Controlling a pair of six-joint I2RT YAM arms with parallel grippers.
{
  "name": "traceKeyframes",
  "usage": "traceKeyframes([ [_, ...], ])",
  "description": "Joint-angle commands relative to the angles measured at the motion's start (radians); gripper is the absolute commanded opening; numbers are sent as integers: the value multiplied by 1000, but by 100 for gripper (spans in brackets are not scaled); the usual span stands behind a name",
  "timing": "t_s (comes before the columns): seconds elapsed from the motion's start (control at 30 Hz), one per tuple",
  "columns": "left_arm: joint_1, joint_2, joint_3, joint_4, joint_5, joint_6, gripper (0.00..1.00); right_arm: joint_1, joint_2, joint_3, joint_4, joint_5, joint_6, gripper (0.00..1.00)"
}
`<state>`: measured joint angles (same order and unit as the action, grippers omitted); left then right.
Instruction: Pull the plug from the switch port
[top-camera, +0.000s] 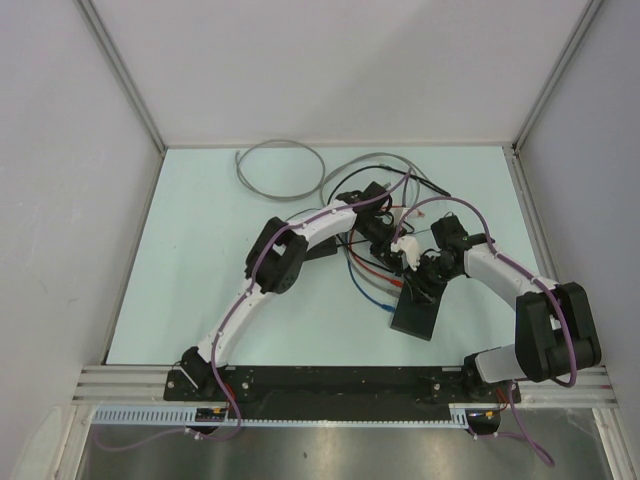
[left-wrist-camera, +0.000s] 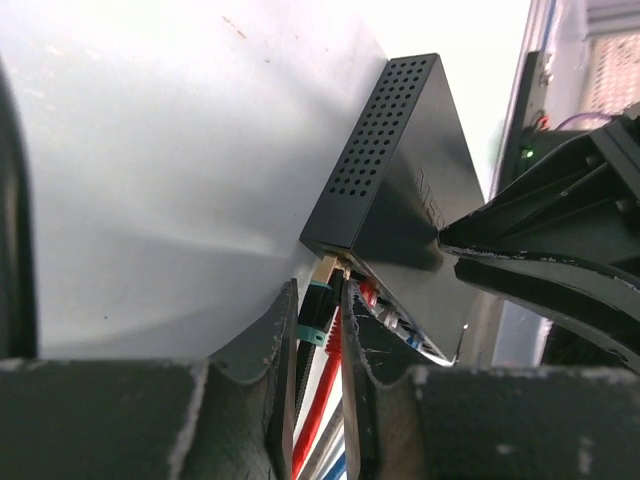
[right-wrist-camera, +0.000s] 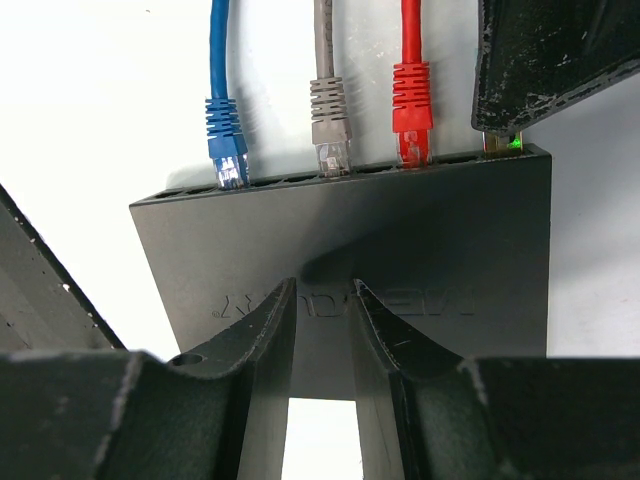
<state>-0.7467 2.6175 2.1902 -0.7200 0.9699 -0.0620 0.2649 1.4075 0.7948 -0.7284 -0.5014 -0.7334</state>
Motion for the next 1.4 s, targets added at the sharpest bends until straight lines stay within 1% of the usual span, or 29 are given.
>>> traceKeyframes([
  [0.0, -2, 62, 11, -124, -250, 133, 0, 14, 30, -57, 21, 46, -23, 33],
  [0.07, -5, 65, -10, -139, -228, 151, 0, 16, 30, -57, 20, 47, -24, 33],
  [0.1, -8, 65, -24, -144, -193, 152, 0, 16, 30, -55, 18, 47, -23, 33],
  [0.2, -13, 70, -52, -150, -175, 156, 0, 14, 28, -57, 23, 50, -23, 33],
  [0.3, 9, 70, -3, -150, -177, 163, 0, 14, 28, -57, 24, 50, -23, 32],
  [0.43, 47, 67, 115, -162, -142, 182, 0, 14, 34, -57, 27, 52, -23, 33],
  [0.47, 53, 62, 115, -154, -137, 185, 0, 16, 33, -57, 29, 52, -23, 33],
  [0.57, 46, 64, 88, -177, -94, 235, 0, 14, 38, -57, 34, 47, -20, 33],
  [0.6, 38, 64, 65, -221, -77, 260, 0, 14, 39, -57, 34, 47, -21, 33],
  [0.63, 32, 67, 53, -248, -42, 315, 0, 16, 38, -57, 37, 52, -24, 33],
  [0.7, 27, 61, 7, -288, -5, 361, 0, 14, 39, -55, 46, 55, -23, 33],
  [0.83, 49, 42, -24, -268, 53, 392, 0, 14, 41, -57, 40, 52, -23, 33],
  [0.97, 56, 49, 51, -279, -31, 426, 0, 14, 48, -57, 43, 54, -27, 33],
  [1.0, 56, 56, 95, -289, -48, 423, 0, 16, 50, -57, 44, 57, -31, 33],
  [1.1, 78, 62, 125, -292, -68, 409, 0, 14, 48, -57, 47, 61, -32, 33],
  [1.17, 75, 64, 112, -309, -109, 427, 0, 13, 48, -57, 41, 58, -34, 33],
  [1.2, 73, 65, 86, -329, -109, 467, 0, 16, 48, -57, 40, 54, -34, 33],
  [1.3, 60, 62, 1, -401, -71, 530, 0, 14, 51, -57, 38, 52, -40, 33],
  [1.37, 56, 61, -29, -435, -68, 545, 0, 14, 51, -57, 44, 52, -40, 33],
])
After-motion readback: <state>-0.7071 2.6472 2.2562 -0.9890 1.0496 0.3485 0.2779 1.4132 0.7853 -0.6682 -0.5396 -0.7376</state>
